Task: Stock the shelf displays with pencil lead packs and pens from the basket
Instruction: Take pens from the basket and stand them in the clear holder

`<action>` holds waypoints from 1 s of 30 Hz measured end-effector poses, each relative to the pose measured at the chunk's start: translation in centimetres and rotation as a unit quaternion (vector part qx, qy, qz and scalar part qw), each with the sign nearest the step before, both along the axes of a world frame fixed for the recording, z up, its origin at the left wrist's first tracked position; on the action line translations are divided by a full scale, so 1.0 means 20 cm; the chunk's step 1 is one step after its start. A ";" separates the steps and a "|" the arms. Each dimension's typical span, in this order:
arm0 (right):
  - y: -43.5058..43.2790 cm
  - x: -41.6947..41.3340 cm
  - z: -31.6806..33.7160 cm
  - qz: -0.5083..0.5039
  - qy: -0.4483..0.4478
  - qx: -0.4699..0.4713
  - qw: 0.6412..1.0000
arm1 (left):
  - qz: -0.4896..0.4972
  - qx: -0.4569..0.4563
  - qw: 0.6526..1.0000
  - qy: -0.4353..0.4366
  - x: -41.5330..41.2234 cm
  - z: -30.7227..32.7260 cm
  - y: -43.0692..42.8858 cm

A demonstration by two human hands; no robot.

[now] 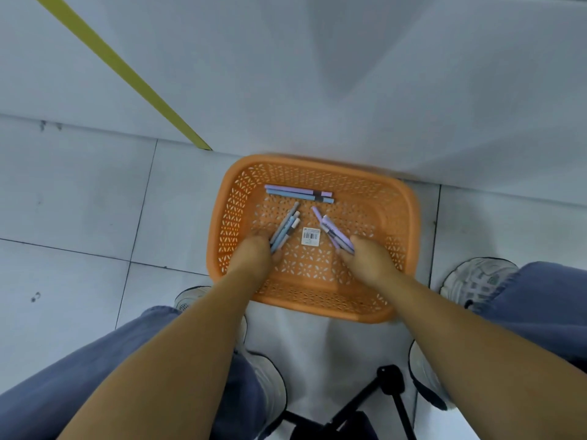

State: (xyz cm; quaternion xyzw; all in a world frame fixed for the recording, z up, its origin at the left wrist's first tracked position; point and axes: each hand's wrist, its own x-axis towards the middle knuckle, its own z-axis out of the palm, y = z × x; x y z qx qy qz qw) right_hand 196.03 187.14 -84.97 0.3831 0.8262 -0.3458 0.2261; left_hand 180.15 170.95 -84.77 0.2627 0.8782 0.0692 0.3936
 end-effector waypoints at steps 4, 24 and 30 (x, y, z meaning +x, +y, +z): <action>0.00 0.01 0.01 -0.092 0.015 -0.055 0.994 | -0.001 -0.019 1.000 0.018 0.00 -0.02 0.03; -0.06 -0.49 0.71 -0.205 0.227 -0.307 0.901 | 0.374 0.387 0.782 -0.313 0.03 0.52 0.18; -0.14 -0.50 1.06 -0.199 0.334 -0.311 0.867 | 0.302 0.455 0.781 -0.303 -0.01 0.90 0.11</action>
